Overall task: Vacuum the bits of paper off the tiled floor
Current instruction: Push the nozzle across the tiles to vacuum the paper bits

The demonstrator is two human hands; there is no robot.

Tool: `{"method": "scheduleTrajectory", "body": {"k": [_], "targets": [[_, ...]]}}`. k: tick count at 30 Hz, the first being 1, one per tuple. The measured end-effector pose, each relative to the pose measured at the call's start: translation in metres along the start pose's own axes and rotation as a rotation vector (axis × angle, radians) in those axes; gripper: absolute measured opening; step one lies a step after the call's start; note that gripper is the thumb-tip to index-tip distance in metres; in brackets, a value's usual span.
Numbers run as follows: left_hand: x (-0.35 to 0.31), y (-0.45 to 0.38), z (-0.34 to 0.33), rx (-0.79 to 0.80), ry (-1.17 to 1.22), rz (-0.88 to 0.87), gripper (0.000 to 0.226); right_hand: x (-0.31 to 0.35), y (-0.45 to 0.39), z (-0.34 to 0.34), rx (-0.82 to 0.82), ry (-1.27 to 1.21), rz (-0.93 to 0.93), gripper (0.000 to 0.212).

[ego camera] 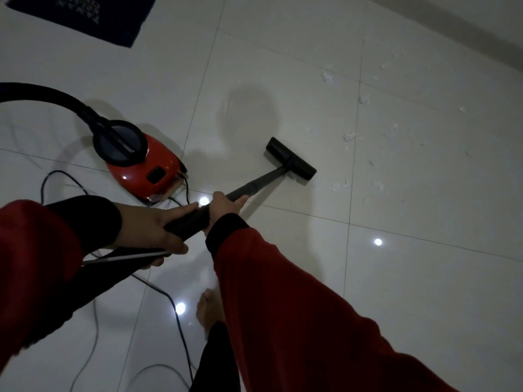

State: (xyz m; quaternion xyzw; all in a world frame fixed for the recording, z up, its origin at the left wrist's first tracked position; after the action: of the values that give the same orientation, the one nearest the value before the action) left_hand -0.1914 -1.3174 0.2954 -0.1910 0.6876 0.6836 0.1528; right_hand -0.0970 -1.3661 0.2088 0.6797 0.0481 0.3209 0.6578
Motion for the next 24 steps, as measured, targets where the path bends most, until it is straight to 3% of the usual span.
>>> {"method": "scheduleTrajectory", "body": {"k": [14, 24], "targets": [[0.012, -0.014, -0.010, 0.108, -0.024, 0.110, 0.080, -0.030, -0.026, 0.005, 0.023, -0.003, -0.095, 0.085], [-0.022, -0.089, -0.024, 0.080, 0.036, 0.024, 0.086, 0.020, -0.088, 0.046, 0.023, 0.109, -0.043, 0.085]]}}
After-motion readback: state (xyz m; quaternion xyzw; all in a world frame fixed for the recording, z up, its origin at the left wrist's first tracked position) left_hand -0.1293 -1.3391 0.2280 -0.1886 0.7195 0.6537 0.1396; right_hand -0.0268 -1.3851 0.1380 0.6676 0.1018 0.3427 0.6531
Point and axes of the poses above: each hand's wrist, its own y-axis away from the middle knuckle, its own z-axis out of the back of the hand, x = y × z, the point moved 4 cm from there along -y, towards the middle knuckle, and after that the axes turned 1 degree about -x, right-handed, at the moved point
